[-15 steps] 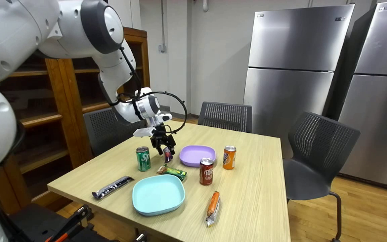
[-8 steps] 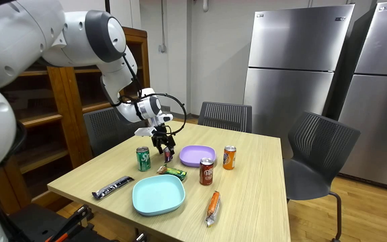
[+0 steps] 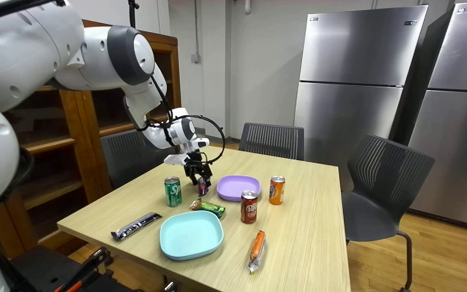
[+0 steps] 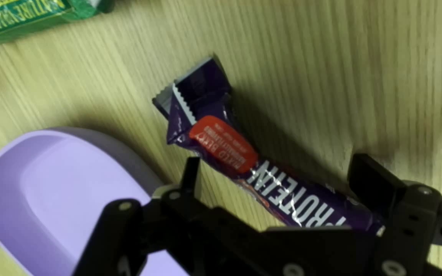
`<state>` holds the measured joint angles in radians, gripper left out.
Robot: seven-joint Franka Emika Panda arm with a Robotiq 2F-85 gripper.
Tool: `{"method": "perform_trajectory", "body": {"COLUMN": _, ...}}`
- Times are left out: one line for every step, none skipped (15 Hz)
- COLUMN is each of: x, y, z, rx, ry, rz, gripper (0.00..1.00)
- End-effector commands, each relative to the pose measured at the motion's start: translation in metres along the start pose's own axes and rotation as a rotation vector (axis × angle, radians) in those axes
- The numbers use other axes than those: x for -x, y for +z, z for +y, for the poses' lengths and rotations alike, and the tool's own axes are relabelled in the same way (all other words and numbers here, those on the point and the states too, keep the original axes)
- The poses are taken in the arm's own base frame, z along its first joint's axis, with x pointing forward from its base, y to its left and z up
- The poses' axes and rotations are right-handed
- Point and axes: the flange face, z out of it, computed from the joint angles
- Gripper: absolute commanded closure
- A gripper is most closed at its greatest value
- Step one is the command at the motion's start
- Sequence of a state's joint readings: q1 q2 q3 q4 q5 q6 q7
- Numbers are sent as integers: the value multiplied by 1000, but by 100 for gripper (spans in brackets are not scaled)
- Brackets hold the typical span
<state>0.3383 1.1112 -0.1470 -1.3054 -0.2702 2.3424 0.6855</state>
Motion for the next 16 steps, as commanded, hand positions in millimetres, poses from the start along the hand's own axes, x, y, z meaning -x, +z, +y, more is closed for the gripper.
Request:
{"method": "perform_trajectory", "body": {"x": -12, "y": 1, "z": 0, "rx": -23, "ry": 4, "rz": -23, "gripper": 0}}
{"method": "perform_trajectory", "body": {"x": -14, "y": 0, "z": 1, "rx": -28, "ry": 11, "rz": -20, "gripper": 0}}
{"method": "perform_trajectory", "body": {"x": -15, "y": 0, "z": 3, "rx": -36, "ry": 15, "rz": -22, "gripper": 0}}
{"method": "perform_trajectory", "body": {"x": -16, "y": 0, "z": 4, "rx": -44, "ry": 22, "rz": -24, "gripper": 0}}
{"method": "perform_trajectory", "body": {"x": -16, "y": 1, "z": 5, "rx": -48, "ry": 28, "rz": -28, "gripper": 0}}
{"method": "perform_trajectory", "body": {"x": -17, "y": 1, "z": 6, "rx": -55, "ry": 30, "rz": -30, "gripper": 0}}
{"method": "perform_trajectory", "body": {"x": -17, "y": 2, "z": 7, "rx": -61, "ry": 34, "rz": -34, "gripper": 0}}
{"method": "perform_trajectory", "body": {"x": -17, "y": 2, "z": 8, "rx": -67, "ry": 37, "rz": -38, "gripper": 0}}
{"method": "perform_trajectory", "body": {"x": -17, "y": 3, "z": 10, "rx": -74, "ry": 41, "rz": -43, "gripper": 0}}
{"method": "perform_trajectory", "body": {"x": -18, "y": 3, "z": 11, "rx": -80, "ry": 45, "rz": -47, "gripper": 0}}
{"method": "perform_trajectory", "body": {"x": -18, "y": 4, "z": 12, "rx": -84, "ry": 49, "rz": -55, "gripper": 0}}
{"method": "perform_trajectory", "body": {"x": -19, "y": 5, "z": 13, "rx": -88, "ry": 51, "rz": -58, "gripper": 0}}
{"method": "perform_trajectory", "body": {"x": -19, "y": 6, "z": 15, "rx": -92, "ry": 56, "rz": -62, "gripper": 20}}
{"method": "perform_trajectory", "body": {"x": -20, "y": 6, "z": 16, "rx": -99, "ry": 59, "rz": -62, "gripper": 26}}
{"method": "perform_trajectory", "body": {"x": -21, "y": 5, "z": 16, "rx": -105, "ry": 62, "rz": -62, "gripper": 32}}
{"method": "perform_trajectory", "body": {"x": -22, "y": 4, "z": 17, "rx": -110, "ry": 67, "rz": -62, "gripper": 41}}
